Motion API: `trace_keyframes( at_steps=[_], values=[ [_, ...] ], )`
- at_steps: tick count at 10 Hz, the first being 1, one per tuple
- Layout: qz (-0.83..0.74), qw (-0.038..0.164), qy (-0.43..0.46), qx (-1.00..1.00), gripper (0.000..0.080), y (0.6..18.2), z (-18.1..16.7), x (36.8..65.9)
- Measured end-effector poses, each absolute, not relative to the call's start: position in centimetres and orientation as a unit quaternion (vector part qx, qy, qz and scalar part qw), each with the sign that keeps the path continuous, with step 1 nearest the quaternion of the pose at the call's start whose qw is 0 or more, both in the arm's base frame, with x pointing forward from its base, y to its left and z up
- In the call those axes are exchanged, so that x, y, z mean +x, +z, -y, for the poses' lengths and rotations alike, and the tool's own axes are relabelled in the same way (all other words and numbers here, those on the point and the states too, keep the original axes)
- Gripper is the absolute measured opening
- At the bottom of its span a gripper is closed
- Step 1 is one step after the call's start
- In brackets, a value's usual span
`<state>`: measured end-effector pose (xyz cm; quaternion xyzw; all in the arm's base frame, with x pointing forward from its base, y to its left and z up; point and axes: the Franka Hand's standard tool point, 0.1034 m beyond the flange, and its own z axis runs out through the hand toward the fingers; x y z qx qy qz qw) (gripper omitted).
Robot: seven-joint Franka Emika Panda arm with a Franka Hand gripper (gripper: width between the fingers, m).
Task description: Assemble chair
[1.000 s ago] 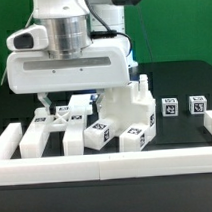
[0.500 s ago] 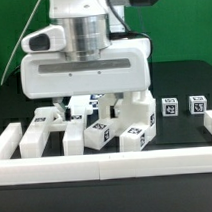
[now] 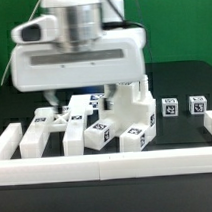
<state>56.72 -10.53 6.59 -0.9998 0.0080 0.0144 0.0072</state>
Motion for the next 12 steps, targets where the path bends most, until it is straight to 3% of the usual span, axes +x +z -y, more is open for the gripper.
trace_keyframes(
  at_steps=[2,5,12],
  values=[
    [-0.009,0.02,0.024,-0.999,0.0649,5.4,12.9,55.6],
    [-0.014,0.022,0.033,-0.999,0.0649,3.3,12.7,54.9],
    [-0.007,0.007,0.007,-1.0,0.0649,2.9,11.2,55.9]
  ],
)
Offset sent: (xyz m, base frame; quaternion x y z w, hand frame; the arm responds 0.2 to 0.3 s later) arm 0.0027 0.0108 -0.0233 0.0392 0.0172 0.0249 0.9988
